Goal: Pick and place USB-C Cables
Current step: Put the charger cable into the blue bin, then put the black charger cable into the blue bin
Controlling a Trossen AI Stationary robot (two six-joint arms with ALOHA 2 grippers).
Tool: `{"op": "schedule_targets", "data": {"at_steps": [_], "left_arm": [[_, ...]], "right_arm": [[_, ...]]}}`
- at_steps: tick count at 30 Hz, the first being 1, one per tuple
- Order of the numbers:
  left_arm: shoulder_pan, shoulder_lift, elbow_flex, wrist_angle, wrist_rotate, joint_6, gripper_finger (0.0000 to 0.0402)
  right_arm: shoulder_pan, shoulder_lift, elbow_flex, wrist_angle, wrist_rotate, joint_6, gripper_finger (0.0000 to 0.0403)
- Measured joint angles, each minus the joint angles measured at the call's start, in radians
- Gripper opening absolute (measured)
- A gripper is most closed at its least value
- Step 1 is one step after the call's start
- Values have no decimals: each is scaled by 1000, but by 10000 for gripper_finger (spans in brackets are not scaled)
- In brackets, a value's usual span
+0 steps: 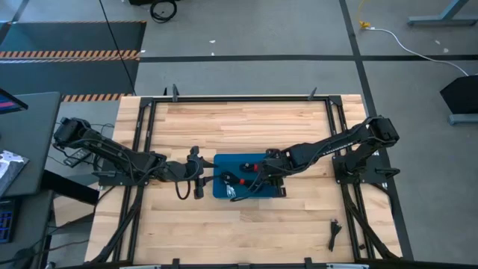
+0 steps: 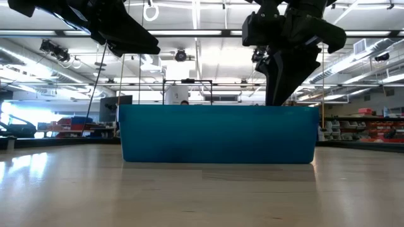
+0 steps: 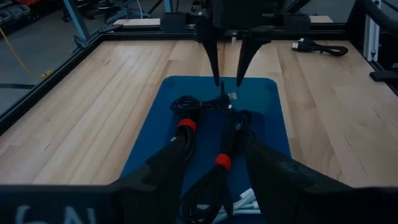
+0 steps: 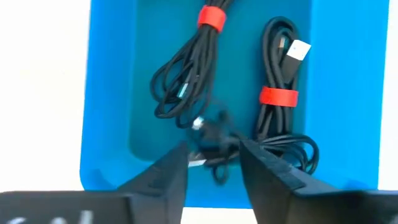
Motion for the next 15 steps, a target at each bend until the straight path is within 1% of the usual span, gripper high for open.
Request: {"op": "schedule_targets", "data": {"at_steps": [4,9,12,15], "left_arm": [[0,0,0,0,0,0,173],[0,0,0,-9,0,-6,173],[0,0,0,-15,0,-6,173],[0,0,0,-15,0,-7,173]], "right_arm": [[2,0,0,0,44,7,187],[2,0,1,-4,49,11,223],[2,-1,45,-81,52,30,234],[7,-2,129,-190,67,57,237]]}}
